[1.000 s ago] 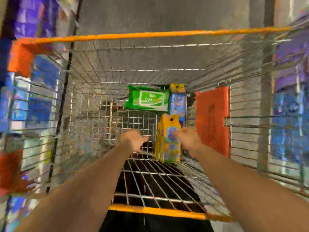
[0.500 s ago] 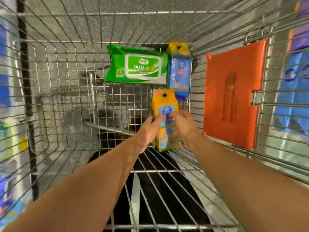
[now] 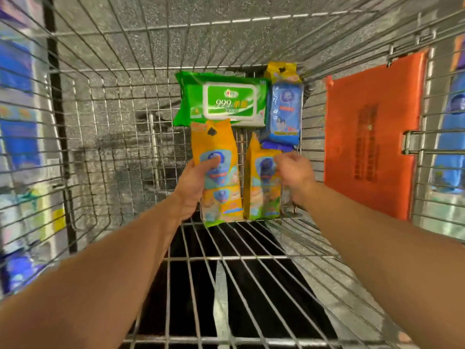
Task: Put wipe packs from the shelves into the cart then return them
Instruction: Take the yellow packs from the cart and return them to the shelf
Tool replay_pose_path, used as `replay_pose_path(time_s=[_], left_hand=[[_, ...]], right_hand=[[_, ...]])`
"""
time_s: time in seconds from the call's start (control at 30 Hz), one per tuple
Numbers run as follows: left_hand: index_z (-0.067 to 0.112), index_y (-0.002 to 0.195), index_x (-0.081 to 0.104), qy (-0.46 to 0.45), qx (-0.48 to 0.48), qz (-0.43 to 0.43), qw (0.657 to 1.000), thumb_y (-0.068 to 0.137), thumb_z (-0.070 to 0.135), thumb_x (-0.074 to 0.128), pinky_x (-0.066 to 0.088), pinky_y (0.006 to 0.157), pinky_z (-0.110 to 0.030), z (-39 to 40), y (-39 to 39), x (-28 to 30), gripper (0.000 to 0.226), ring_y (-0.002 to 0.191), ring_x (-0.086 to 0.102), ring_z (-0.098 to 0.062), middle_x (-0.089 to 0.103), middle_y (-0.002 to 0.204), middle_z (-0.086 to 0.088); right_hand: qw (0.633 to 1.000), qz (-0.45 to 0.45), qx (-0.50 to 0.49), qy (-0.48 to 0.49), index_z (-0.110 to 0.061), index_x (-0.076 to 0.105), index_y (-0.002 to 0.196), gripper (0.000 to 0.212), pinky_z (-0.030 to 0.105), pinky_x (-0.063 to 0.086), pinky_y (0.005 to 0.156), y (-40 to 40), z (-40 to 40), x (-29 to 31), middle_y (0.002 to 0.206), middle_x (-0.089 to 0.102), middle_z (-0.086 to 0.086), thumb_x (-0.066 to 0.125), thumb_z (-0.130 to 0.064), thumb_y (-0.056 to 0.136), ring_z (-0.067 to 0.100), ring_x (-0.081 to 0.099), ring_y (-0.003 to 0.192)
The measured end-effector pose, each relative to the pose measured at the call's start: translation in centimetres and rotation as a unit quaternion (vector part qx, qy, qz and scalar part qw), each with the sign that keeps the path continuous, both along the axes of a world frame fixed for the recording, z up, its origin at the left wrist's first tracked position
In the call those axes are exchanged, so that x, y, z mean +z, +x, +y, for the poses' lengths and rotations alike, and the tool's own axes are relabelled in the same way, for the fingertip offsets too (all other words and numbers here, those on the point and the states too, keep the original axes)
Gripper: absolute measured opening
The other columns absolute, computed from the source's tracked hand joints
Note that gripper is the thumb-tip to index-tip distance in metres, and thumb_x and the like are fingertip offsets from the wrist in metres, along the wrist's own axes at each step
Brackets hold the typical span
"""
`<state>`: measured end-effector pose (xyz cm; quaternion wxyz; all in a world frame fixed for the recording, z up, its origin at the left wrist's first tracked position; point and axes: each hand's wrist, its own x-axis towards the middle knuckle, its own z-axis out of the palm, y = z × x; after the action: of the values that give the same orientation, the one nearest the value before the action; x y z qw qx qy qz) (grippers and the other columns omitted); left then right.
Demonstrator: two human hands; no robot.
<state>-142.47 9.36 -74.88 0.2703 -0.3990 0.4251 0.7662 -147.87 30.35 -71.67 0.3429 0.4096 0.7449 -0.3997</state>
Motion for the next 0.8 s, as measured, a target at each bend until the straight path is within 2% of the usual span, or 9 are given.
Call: replay_pose_path(time_s=[0.07, 0.13, 0.17, 0.23, 0.4, 0.5, 0.63, 0.73, 0.8], left_hand=[[0.017, 0.080, 0.059, 0.042, -0.025, -0.004, 0.999, 0.088, 0.018, 0.066, 0.047, 0.047, -0.022, -0.8, -0.4, 0.7, 0.010, 0.047, 0.056, -0.015, 0.058, 0.060, 0.001], [0.015, 0.084, 0.058, 0.081, -0.017, -0.009, 0.997, 0.089, 0.026, 0.058, 0.048, 0.051, -0.023, -1.5, -0.4, 1.3, 0.012, 0.055, 0.054, -0.022, 0.054, 0.071, -0.006], [0.014, 0.087, 0.062, 0.087, -0.006, -0.016, 0.996, 0.090, 0.031, 0.056, 0.050, 0.055, -0.027, -1.9, -0.3, 1.2, 0.018, 0.059, 0.058, -0.024, 0.059, 0.076, -0.009], [0.012, 0.090, 0.071, 0.093, 0.007, -0.021, 0.995, 0.096, 0.035, 0.047, 0.054, 0.065, -0.032, -2.6, -0.1, 0.8, 0.034, 0.066, 0.067, -0.024, 0.071, 0.081, -0.009], [0.007, 0.105, 0.070, 0.112, 0.006, -0.038, 0.993, 0.101, 0.037, 0.037, 0.057, 0.079, -0.042, -3.2, 0.3, 0.4, 0.045, 0.081, 0.071, -0.030, 0.074, 0.095, -0.014], [0.010, 0.106, 0.073, 0.095, -0.014, -0.021, 0.995, 0.098, 0.040, 0.042, 0.054, 0.089, -0.048, -3.3, 0.4, 0.4, 0.044, 0.087, 0.070, -0.031, 0.074, 0.101, -0.014], [0.010, 0.108, 0.074, 0.082, -0.009, -0.023, 0.996, 0.098, 0.040, 0.043, 0.052, 0.094, -0.051, -3.0, 0.6, 0.5, 0.044, 0.089, 0.070, -0.031, 0.074, 0.103, -0.014], [0.007, 0.119, 0.068, 0.066, -0.002, -0.039, 0.997, 0.097, 0.041, 0.046, 0.049, 0.097, -0.054, -2.8, 1.0, 0.4, 0.046, 0.092, 0.069, -0.033, 0.071, 0.109, -0.017], [0.002, 0.128, 0.062, 0.054, 0.003, -0.034, 0.998, 0.095, 0.042, 0.047, 0.049, 0.096, -0.053, -2.7, 1.3, 0.5, 0.053, 0.092, 0.068, -0.034, 0.068, 0.112, -0.019]], right_hand=[[0.998, -0.016, 0.023, 0.063, -0.017, 0.062, 0.086, 0.013, 0.033, 0.050, 0.069, 1.2, 0.9, -1.0, 0.082, 0.065, 0.003, 0.066, -0.029, 0.083, 0.024, 0.061, 0.078], [0.998, -0.057, 0.004, 0.023, -0.014, 0.065, 0.105, 0.029, 0.027, 0.054, 0.059, 2.5, 0.9, -1.7, 0.094, 0.069, 0.003, 0.073, -0.029, 0.081, 0.021, 0.067, 0.072], [0.997, -0.073, -0.007, -0.004, -0.012, 0.066, 0.109, 0.036, 0.029, 0.058, 0.056, 3.0, 0.5, -1.8, 0.097, 0.073, 0.004, 0.076, -0.030, 0.078, 0.020, 0.069, 0.069], [0.995, -0.094, -0.023, -0.036, -0.013, 0.069, 0.107, 0.034, 0.042, 0.063, 0.067, 3.8, -0.1, -1.9, 0.096, 0.076, 0.008, 0.078, -0.026, 0.077, 0.022, 0.071, 0.069], [0.992, -0.104, -0.054, -0.054, -0.012, 0.068, 0.106, 0.030, 0.058, 0.060, 0.072, 4.1, -0.1, -1.7, 0.094, 0.077, 0.013, 0.079, -0.016, 0.078, 0.032, 0.075, 0.082], [0.992, -0.108, -0.044, -0.056, -0.007, 0.068, 0.108, 0.028, 0.055, 0.061, 0.071, 4.0, 0.3, -1.5, 0.097, 0.076, 0.016, 0.076, -0.009, 0.082, 0.028, 0.071, 0.074], [0.993, -0.104, -0.030, -0.038, -0.007, 0.064, 0.112, 0.036, 0.039, 0.062, 0.060, 4.5, 0.5, -1.3, 0.097, 0.075, 0.011, 0.079, -0.007, 0.079, 0.021, 0.071, 0.072], [0.992, -0.107, -0.044, -0.045, -0.011, 0.062, 0.111, 0.064, 0.034, 0.060, 0.059, 5.0, -0.1, -1.2, 0.095, 0.076, 0.004, 0.093, -0.023, 0.057, 0.017, 0.074, 0.075], [0.992, -0.108, -0.045, -0.052, -0.015, 0.067, 0.107, 0.083, 0.043, 0.063, 0.071, 5.3, -0.6, -1.9, 0.090, 0.078, 0.000, 0.094, -0.038, 0.031, 0.019, 0.076, 0.075]])
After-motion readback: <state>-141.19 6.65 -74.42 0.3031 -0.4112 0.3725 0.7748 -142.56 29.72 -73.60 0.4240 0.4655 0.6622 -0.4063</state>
